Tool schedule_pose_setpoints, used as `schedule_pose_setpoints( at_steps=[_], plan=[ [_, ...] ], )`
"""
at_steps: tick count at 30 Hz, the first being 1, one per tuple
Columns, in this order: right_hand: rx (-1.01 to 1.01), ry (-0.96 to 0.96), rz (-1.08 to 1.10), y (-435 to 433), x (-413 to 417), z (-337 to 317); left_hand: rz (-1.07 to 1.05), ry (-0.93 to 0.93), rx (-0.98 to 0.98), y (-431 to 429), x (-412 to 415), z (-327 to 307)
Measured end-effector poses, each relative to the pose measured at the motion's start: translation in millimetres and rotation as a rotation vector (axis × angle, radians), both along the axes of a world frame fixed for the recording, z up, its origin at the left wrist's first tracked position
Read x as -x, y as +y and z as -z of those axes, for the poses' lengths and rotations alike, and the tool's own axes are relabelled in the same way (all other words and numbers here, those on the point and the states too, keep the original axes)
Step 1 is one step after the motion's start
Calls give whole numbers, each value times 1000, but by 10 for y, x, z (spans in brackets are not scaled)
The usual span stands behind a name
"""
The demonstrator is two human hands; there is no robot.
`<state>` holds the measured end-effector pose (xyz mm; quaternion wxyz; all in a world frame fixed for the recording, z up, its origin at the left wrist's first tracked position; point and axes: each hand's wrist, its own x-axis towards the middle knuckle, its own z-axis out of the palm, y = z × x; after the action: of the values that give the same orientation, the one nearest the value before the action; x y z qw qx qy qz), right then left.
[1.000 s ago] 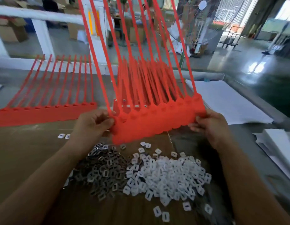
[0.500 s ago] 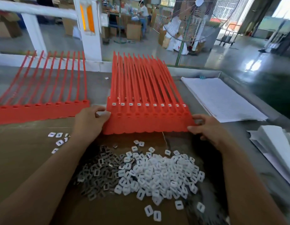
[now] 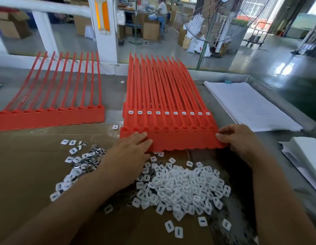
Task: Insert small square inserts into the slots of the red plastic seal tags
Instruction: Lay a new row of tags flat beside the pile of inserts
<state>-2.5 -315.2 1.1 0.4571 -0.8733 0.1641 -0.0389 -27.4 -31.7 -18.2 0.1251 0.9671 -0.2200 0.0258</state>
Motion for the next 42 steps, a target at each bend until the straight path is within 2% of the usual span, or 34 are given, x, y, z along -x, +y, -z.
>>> schedule_pose_setpoints(
  at_steps=[5, 7, 10, 13, 15, 18, 20, 22, 24, 26, 28, 36, 42],
  plan=[
    [67, 89, -34, -5, -1, -2, 50, 30, 24, 48, -69, 9],
    [115, 111, -49, -6, 1, -4, 43, -10, 61, 72, -53, 22],
    [153, 97, -45, 13, 5, 5, -4, -129, 129, 76, 17, 51],
    [173, 75, -16, 36, 10, 28, -37, -116, 201, 120, 11, 33],
    [254, 73, 8, 30, 21, 22, -41, -89, 176, 162, 8, 31],
    [454, -79, 45, 94, 57, -48, -35, -4, 119, 201, 23, 37],
    [356, -270, -18, 256, 119, -130, -26, 50, 87, 198, 23, 33],
    [253, -334, -249, 473, 207, -220, -16, 67, 56, 185, 26, 25],
    [317, -223, -513, 673, 268, -235, -15, 64, 43, 169, 35, 27],
    [449, -109, -643, 806, 273, -189, -19, 45, 31, 161, 43, 32],
    [509, -80, -666, 836, 254, -162, -14, 12, 11, 162, 46, 38],
    [479, 90, -669, 558, 276, -192, -22, 14, -11, 161, 55, 59],
    [605, 139, -697, 666, 270, -197, -44, 25, -17, 131, 76, 65]
  ],
)
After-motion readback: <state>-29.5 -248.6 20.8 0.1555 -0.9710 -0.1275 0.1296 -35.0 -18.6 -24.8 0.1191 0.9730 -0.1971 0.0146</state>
